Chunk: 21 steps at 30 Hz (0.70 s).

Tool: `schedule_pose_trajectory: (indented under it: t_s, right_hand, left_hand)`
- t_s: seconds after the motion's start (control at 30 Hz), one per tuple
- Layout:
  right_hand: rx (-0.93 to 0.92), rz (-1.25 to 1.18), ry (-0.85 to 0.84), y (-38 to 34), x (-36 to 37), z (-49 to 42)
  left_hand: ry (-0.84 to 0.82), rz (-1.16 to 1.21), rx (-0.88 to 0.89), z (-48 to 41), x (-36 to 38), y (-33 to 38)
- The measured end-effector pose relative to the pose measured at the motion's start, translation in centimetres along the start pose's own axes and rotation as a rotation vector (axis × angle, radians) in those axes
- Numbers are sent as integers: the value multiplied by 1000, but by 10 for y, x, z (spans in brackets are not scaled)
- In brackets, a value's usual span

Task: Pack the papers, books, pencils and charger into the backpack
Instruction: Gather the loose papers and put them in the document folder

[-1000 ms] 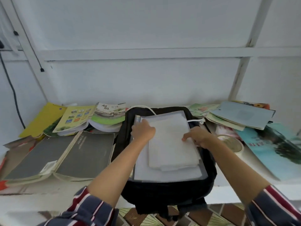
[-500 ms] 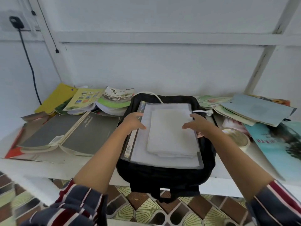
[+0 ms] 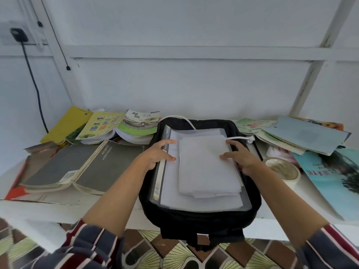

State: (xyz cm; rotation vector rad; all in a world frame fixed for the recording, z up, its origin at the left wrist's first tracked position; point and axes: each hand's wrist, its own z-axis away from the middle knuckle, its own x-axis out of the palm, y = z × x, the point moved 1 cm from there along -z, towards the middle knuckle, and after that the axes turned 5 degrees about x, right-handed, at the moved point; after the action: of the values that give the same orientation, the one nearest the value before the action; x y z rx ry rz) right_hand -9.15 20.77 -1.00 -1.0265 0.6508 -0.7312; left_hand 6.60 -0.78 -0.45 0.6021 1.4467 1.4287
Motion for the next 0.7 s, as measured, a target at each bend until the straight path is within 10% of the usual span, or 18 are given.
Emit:
schedule_pose_trajectory:
  t_s: [0.7]
  right_hand:
    - [-203,-279,-307,2,13,14]
  left_hand:
    - [7,293,191,5,-24,2]
